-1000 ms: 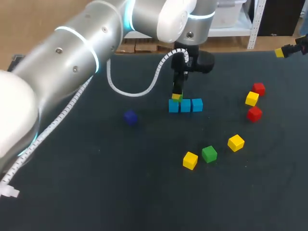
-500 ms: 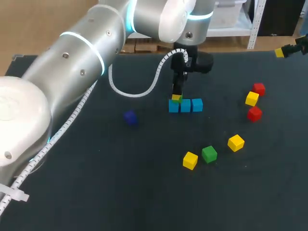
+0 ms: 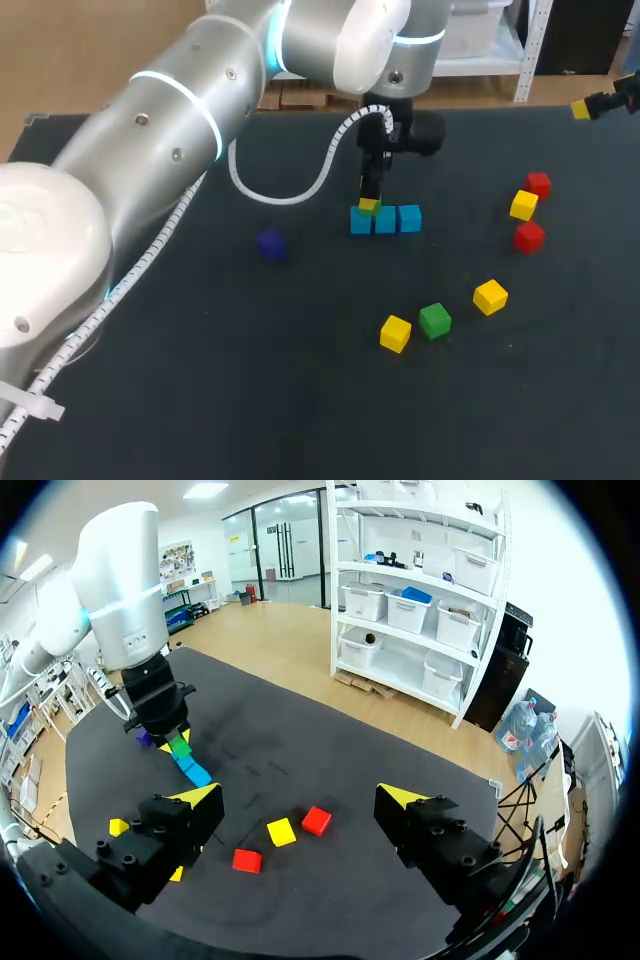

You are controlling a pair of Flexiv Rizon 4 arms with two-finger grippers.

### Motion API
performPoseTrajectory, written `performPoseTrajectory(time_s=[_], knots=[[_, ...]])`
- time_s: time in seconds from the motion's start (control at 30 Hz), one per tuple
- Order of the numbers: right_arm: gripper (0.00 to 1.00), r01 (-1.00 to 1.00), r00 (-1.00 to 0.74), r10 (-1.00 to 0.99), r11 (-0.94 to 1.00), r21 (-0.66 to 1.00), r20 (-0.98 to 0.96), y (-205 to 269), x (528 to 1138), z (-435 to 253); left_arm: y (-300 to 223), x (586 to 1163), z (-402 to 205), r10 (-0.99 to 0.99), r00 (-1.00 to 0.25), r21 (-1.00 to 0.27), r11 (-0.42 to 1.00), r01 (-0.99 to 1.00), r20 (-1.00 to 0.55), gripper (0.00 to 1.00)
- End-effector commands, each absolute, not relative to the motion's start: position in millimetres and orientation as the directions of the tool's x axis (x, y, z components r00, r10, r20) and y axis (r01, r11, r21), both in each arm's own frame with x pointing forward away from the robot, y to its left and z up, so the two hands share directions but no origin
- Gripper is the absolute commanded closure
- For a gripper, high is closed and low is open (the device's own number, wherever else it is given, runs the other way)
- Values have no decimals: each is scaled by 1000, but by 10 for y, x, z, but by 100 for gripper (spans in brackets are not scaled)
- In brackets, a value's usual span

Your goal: Place the blue cubes, place green cubes on the blue cubes, place the yellow cubes on the green cubes, then place the red cubes on the yellow cubes, and place purple cube on the red cubes.

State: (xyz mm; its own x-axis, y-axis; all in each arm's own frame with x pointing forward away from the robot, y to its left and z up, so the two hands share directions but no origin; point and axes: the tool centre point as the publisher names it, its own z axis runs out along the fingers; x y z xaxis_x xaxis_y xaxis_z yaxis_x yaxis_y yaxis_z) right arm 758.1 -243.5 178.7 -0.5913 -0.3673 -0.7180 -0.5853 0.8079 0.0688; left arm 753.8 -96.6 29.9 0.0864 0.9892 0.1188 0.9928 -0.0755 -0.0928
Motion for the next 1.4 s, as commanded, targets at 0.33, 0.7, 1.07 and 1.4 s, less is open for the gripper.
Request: performPoseTrajectory(time_s=[0.33,0.7,1.07,1.4], knots=[[0,-585,-592,-368,809,68,-717,-2434,7583,1786,-1012,7639,288,989,82,-185,-58,981,126,74],[0,-585,-592,-368,809,68,-717,-2434,7583,1786,-989,7595,307,988,77,-187,-51,981,131,100],[0,-585,-592,-368,809,68,-717,-2434,7583,1786,-979,7543,321,989,76,-189,-51,981,128,100],[0,-585,-592,-368,809,68,-717,-2434,7583,1786,-1000,7469,348,989,81,-188,-58,980,121,100]])
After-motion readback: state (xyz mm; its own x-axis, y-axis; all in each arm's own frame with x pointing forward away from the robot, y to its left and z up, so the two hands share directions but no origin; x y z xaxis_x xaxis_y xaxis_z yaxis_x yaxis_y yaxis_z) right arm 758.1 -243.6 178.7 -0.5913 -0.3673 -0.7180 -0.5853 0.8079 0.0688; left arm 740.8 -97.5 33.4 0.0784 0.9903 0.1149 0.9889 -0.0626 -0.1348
